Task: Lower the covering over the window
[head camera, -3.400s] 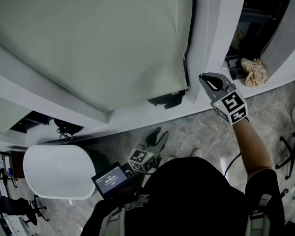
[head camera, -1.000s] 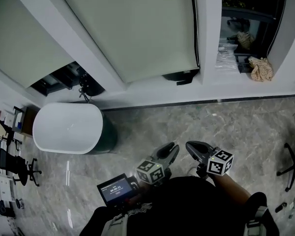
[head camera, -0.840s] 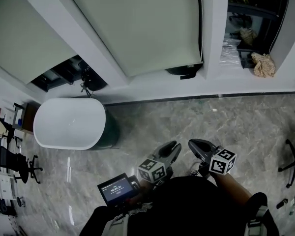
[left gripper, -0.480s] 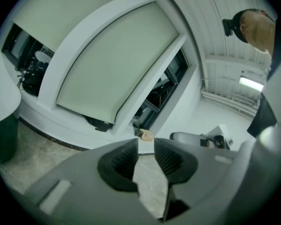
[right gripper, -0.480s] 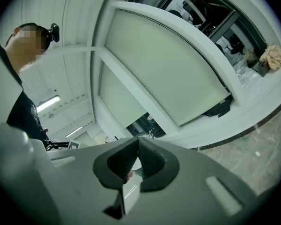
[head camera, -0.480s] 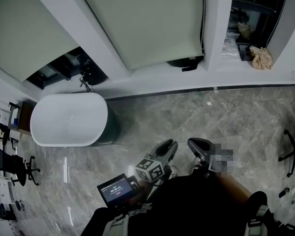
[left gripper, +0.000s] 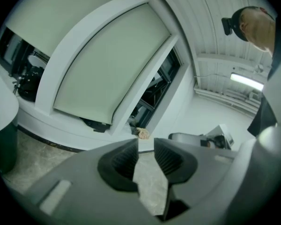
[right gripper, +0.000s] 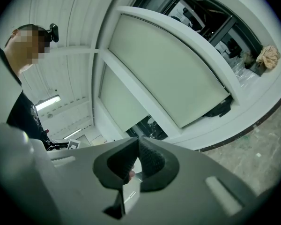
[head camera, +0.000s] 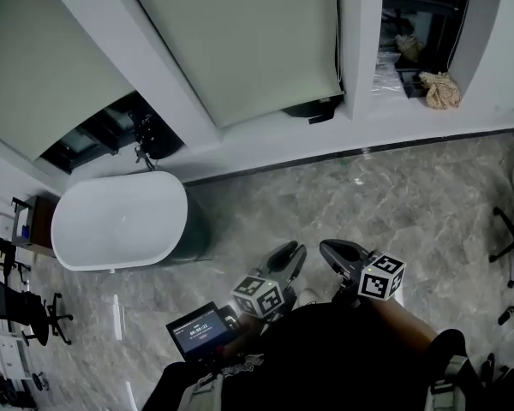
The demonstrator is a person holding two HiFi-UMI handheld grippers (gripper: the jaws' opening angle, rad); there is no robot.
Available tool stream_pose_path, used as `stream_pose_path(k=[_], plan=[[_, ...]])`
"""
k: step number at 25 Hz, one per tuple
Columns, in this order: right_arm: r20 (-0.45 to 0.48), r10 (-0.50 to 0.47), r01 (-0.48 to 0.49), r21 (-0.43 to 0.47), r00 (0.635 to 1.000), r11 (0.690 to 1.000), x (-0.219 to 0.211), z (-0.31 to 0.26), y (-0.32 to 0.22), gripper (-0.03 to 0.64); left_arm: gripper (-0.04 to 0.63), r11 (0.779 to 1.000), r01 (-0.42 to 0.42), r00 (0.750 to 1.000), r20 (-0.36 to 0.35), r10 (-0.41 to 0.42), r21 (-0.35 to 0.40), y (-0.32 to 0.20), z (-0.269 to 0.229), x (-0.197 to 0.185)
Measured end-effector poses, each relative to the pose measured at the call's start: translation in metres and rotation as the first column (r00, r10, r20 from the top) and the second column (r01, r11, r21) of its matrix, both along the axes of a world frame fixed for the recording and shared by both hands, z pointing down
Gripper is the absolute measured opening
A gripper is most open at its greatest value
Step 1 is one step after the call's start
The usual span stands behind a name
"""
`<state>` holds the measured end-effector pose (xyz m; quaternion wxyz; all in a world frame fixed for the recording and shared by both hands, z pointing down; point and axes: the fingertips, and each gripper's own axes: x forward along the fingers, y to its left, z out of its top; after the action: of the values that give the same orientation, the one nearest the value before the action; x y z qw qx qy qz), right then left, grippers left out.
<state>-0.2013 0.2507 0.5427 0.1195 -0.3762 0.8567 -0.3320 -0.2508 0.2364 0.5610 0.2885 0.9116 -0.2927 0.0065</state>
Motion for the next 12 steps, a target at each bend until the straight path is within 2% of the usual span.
stream_pose_path(k=[6, 12], plan=[[0.014, 0.036, -0.036, -0.008, 0.999, 0.999, 0.0093, -0.0033, 0.0044, 0.006, 0.101, 1.000, -0.019, 1.000, -0.014, 0.019, 0.016, 0.0018, -0.0081, 0.0057], [-0.009, 0.027, -0.027, -0.001, 1.000, 1.000, 0.0046, -0.0051, 0.0061, 0.006, 0.100, 1.000, -0.012, 1.000, -0.027, 0.013, 0.014, -0.0025, -0.0099, 0.0023]])
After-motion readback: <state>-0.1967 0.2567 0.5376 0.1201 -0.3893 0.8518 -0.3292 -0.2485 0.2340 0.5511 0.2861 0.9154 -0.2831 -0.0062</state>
